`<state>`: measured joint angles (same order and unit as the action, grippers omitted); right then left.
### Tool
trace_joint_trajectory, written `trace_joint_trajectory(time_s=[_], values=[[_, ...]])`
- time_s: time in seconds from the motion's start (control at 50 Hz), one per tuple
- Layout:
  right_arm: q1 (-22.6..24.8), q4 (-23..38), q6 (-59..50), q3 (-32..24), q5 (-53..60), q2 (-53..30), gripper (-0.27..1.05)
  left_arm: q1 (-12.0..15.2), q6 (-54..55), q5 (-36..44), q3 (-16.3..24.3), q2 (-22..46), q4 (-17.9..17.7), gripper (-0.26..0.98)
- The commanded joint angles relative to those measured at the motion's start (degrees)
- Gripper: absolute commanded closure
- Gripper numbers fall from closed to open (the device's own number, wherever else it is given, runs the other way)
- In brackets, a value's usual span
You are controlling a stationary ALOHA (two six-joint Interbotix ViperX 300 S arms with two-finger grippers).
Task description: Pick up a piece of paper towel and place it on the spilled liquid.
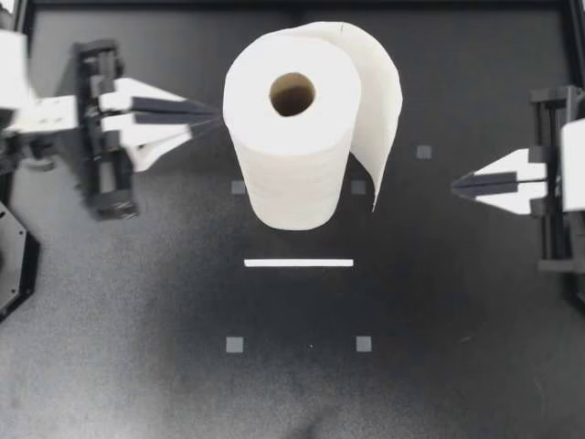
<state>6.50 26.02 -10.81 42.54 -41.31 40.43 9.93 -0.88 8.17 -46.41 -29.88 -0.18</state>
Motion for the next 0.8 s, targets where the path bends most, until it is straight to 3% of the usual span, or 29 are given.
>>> trace_joint_trajectory(time_s=[0.0,0.16,0.26,0.58,0.66,0.78], values=[[5.3,10.5,-7.7,-2.6,-6.7,-2.1,0.71,1.2,0.0,-2.7,4.0,2.0,0.1,0.62],[25.0,37.5,-37.4,-4.2,-29.2,-6.9,0.71,3.7,-0.4,-5.8,6.2,4.4,0.6,0.62],[33.3,46.1,-54.8,-1.9,-35.7,-9.6,0.71,4.9,-1.4,-7.1,7.3,6.0,0.5,0.62],[33.7,59.4,-93.8,3.0,-40.1,-23.4,0.68,6.0,-2.5,-12.0,9.1,8.9,0.5,0.62],[32.6,60.5,-99.1,3.4,-40.6,-25.8,0.62,5.9,-2.3,-12.2,8.5,9.1,0.5,0.62],[29.7,60.6,-103.6,3.3,-40.6,-28.8,0.38,6.0,-1.9,-12.8,7.5,9.2,0.4,0.62]])
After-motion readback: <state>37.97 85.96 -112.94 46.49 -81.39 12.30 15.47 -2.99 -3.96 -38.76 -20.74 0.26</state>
